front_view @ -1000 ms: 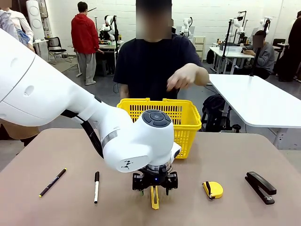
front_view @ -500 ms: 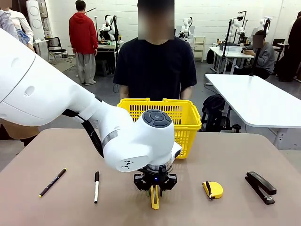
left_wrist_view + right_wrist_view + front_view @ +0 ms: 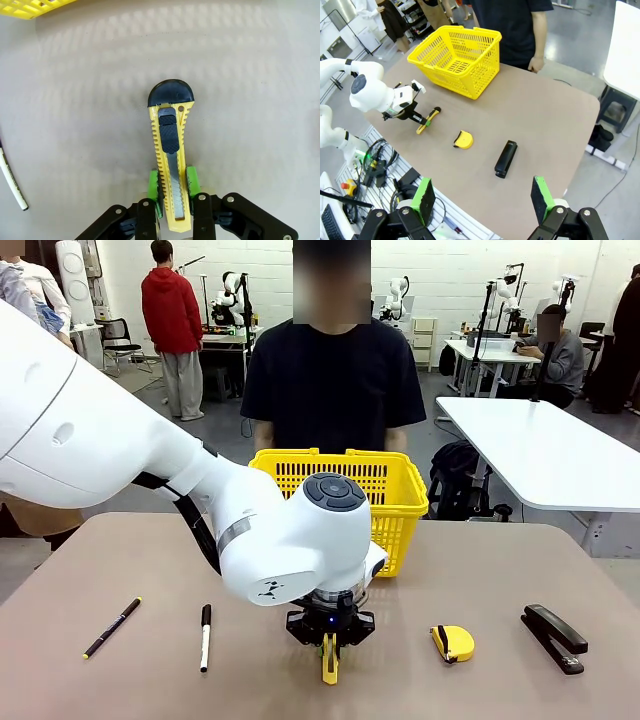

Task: Place the items the person wants into the basket.
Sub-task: Pick up the item the person points to and place it in the Market Basket.

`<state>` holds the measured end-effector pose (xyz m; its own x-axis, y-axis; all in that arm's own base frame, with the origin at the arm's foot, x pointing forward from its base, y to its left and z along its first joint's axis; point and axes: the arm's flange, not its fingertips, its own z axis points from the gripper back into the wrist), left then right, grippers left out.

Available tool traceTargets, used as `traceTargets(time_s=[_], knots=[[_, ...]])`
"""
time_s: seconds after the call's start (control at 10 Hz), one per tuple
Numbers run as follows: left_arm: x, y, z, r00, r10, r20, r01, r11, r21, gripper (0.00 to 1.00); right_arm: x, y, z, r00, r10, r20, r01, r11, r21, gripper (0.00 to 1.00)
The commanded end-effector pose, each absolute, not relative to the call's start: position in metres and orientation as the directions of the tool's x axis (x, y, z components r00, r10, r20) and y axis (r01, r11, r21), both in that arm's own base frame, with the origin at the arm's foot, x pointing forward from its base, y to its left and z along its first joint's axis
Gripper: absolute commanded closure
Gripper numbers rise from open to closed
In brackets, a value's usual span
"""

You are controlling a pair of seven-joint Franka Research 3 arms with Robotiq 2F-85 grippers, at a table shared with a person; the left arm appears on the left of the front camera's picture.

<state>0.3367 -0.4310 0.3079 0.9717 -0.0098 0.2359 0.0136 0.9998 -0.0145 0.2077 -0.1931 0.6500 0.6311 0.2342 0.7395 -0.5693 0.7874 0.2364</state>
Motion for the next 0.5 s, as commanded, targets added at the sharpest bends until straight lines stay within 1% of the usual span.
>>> traceTargets(time_s=[0.0, 0.1, 0.2, 0.4], knots=[[0.329, -0.432, 0.318, 0.965, -0.096, 0.243, 0.099, 0.995, 0.000, 1.00, 0.211, -0.193, 0.647, 0.615, 0.232, 0.753, -0.576, 0.785, 0.228, 0.00], [0.313, -0.428, 0.356, 0.951, -0.196, 0.241, 0.207, 0.978, -0.023, 1.00, 0.211, -0.193, 0.647, 0.615, 0.232, 0.753, -0.576, 0.785, 0.228, 0.00], [0.290, -0.415, 0.410, 0.918, -0.263, 0.296, 0.290, 0.955, -0.053, 1.00, 0.211, -0.193, 0.647, 0.615, 0.232, 0.753, -0.576, 0.785, 0.228, 0.00], [0.250, -0.394, 0.484, 0.868, -0.361, 0.342, 0.410, 0.909, -0.081, 1.00, 0.211, -0.193, 0.647, 0.615, 0.232, 0.753, -0.576, 0.785, 0.228, 0.00]])
